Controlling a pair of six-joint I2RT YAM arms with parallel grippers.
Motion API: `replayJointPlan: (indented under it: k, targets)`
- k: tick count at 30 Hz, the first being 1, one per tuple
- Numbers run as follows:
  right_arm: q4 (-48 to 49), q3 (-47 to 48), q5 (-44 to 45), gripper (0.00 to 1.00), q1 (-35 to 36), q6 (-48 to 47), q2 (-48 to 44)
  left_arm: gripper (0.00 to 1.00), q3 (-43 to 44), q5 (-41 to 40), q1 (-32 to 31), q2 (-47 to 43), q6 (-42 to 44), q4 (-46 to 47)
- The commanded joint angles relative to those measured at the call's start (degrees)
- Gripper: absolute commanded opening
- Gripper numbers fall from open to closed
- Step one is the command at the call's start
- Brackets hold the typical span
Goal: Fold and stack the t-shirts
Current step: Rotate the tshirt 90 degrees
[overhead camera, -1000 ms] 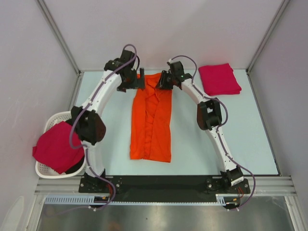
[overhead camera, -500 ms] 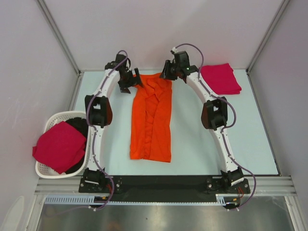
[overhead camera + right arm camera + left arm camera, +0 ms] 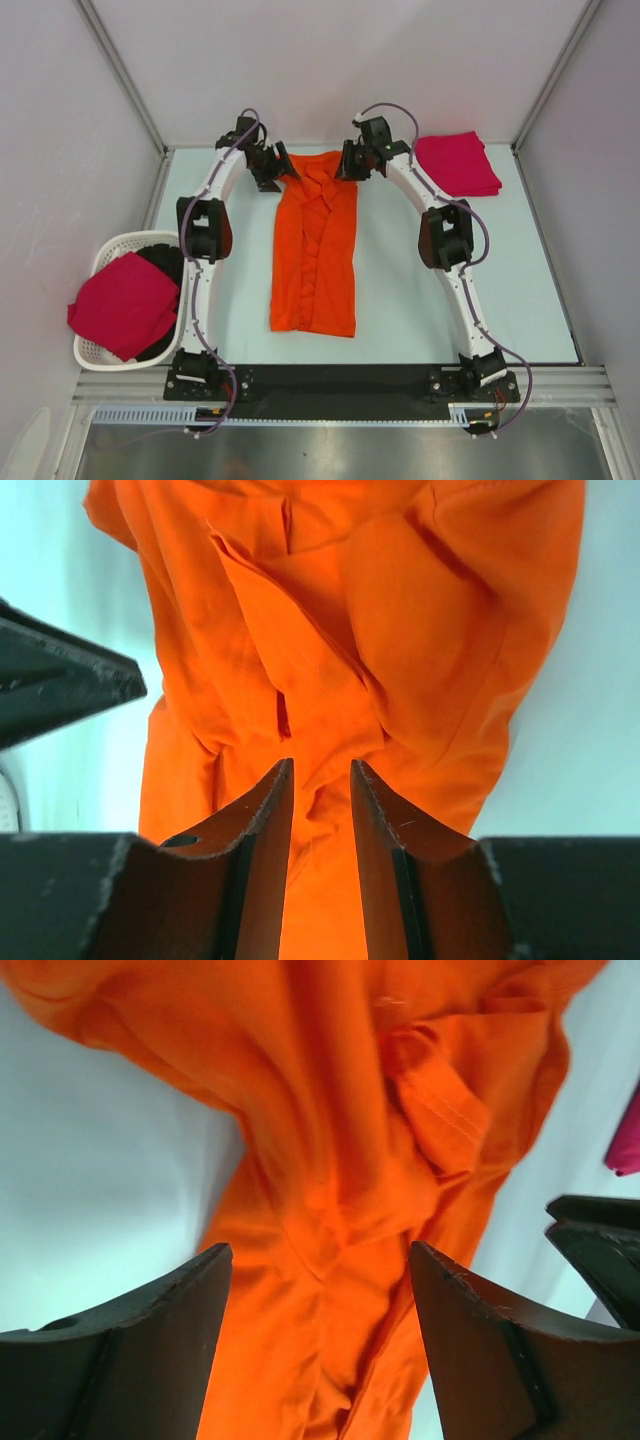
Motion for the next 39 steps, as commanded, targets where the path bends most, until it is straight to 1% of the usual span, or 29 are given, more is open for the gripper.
replayJointPlan:
  k: [1, 5, 8, 11, 12, 14, 15, 17, 18, 20, 21, 22, 23, 33, 35, 39]
  targets:
    - [-1.62, -1.08, -0.67, 0.34, 0.41, -1.43, -4.53, 0.77, -0.64, 0.38, 1.00, 1.02, -2.06, 1.81]
    - [-2.59, -0.90, -1.46, 0.34, 0.50, -1.43, -4.09, 0.80, 0.58, 0.56, 1.18, 2.25, -2.94, 1.64]
    - [-2.94, -0.99, -1.64, 0.33, 0.68, -1.87, -4.00, 0.77, -0.29, 0.47, 1.00, 2.52, -2.85, 1.29]
    - [-3.03, -0.90, -1.64, 0.34, 0.76, -1.87, -4.00, 0.72, -0.64, 0.47, 0.65, 3.13, -2.15, 1.11]
    - [-3.12, -0.81, -1.64, 0.34, 0.68, -1.78, -4.00, 0.66, -0.91, 0.30, 0.48, 3.22, -2.06, 1.11]
    - [-3.03, -0.64, -1.64, 0.34, 0.77, -1.61, -4.00, 0.58, -1.43, 1.16, 0.12, 4.18, -2.15, 1.11]
    - [-3.12, -0.64, -1.73, 0.34, 0.77, -1.43, -3.92, 0.50, -1.44, 1.43, 0.04, 4.54, -2.15, 0.76]
    - [-3.38, -0.64, -1.90, 0.34, 0.85, -1.78, -3.74, 0.48, -1.35, 1.52, -0.49, 5.68, -1.80, 0.23]
    - [-3.64, -0.55, -1.90, 0.34, 0.85, -1.87, -3.65, 0.40, -1.35, 0.92, -0.75, 6.03, -1.45, -0.55]
    - [-4.35, -0.64, -2.34, 0.33, 0.94, -2.22, -3.56, 0.29, -2.22, 0.56, -0.93, 6.30, -1.44, -0.65]
    - [-4.52, -0.64, -2.34, 0.33, 0.94, -2.31, -3.56, 0.16, -2.23, 0.64, -0.93, 6.39, -1.36, -0.65]
    - [-4.87, -0.72, -2.26, 0.33, 0.85, -2.40, -3.48, 0.09, -2.23, 0.65, -0.84, 6.39, -1.44, -0.74]
    - [-4.96, -0.81, -2.52, 0.33, 0.85, -2.40, -3.39, 0.01, -1.88, 0.56, -0.84, 6.56, -1.44, -0.74]
    - [-5.84, -0.37, -1.11, 0.27, 1.47, -3.10, -1.98, 0.00, -1.70, -3.84, 1.44, 3.75, -0.74, -1.27]
    - [-5.84, -0.29, -1.11, 0.25, 1.38, -3.10, -1.81, 0.00, -1.35, -5.06, 2.32, 3.14, -0.39, -1.53]
    - [-6.02, -0.46, -1.02, 0.24, 1.38, -3.36, -1.63, 0.00, -0.91, -5.95, 4.60, 2.43, 0.31, -2.49]
